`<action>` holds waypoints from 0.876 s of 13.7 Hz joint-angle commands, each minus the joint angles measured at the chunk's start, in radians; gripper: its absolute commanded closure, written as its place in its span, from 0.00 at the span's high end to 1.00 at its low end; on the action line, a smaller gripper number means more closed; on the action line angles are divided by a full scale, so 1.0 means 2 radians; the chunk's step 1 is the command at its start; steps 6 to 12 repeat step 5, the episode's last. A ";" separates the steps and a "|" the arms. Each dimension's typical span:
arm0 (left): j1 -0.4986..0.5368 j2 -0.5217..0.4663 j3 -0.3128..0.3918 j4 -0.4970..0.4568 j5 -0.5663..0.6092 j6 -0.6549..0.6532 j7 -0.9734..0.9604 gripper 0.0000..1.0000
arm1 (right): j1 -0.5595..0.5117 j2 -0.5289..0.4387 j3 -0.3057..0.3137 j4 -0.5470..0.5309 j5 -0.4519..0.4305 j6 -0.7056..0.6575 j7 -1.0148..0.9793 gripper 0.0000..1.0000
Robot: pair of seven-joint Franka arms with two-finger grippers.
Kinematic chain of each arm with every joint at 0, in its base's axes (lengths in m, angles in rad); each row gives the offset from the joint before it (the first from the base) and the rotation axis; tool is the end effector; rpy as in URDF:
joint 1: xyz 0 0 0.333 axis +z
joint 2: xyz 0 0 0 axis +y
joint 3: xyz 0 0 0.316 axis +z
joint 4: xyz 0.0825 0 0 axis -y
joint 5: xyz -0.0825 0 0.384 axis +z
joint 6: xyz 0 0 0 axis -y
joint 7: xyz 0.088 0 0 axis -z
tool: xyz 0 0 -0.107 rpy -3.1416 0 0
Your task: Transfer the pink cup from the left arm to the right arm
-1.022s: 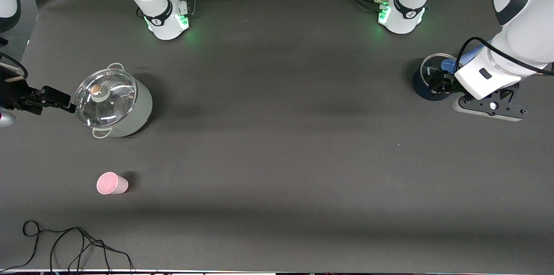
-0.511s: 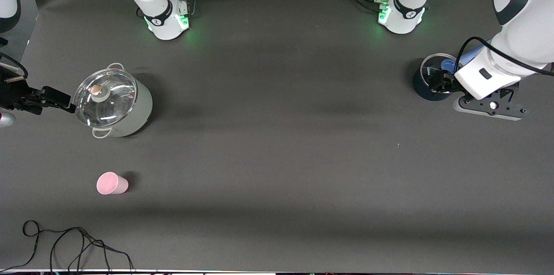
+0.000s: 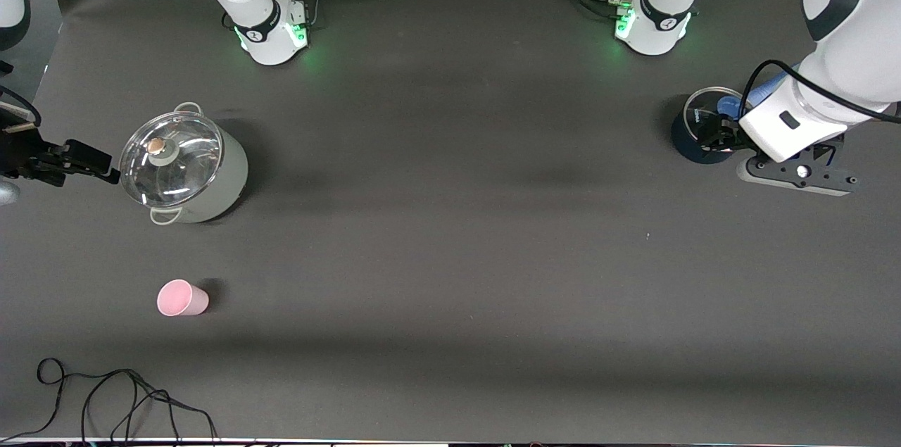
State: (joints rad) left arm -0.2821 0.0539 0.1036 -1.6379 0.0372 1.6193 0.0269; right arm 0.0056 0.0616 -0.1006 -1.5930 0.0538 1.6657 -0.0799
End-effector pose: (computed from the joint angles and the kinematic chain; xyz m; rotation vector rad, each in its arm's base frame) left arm 0.5619 -0.0989 0.5668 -3.0750 0.3217 0.1064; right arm 0.5785 -0.0481 0.5877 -3.0951 0.0304 -0.0240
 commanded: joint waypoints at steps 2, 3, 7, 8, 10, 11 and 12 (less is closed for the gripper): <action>-0.003 0.004 0.003 0.012 0.004 -0.013 -0.008 1.00 | 0.003 -0.002 -0.001 0.007 -0.018 -0.010 0.012 1.00; -0.004 0.004 0.003 0.013 0.004 -0.012 -0.008 1.00 | 0.003 -0.003 -0.001 0.007 -0.019 -0.010 0.012 1.00; -0.004 0.004 0.003 0.013 0.004 -0.013 -0.008 1.00 | 0.003 -0.002 -0.001 0.007 -0.019 -0.010 0.012 1.00; -0.004 0.004 0.003 0.013 0.004 -0.013 -0.008 1.00 | 0.003 -0.002 -0.001 0.007 -0.019 -0.010 0.012 1.00; -0.004 0.004 0.003 0.013 0.004 -0.013 -0.008 1.00 | 0.003 -0.002 -0.001 0.007 -0.019 -0.010 0.012 1.00; -0.004 0.004 0.003 0.013 0.004 -0.013 -0.008 1.00 | 0.003 -0.002 -0.001 0.007 -0.019 -0.010 0.012 1.00; -0.004 0.004 0.003 0.013 0.004 -0.013 -0.008 1.00 | 0.003 -0.002 -0.001 0.007 -0.019 -0.010 0.012 1.00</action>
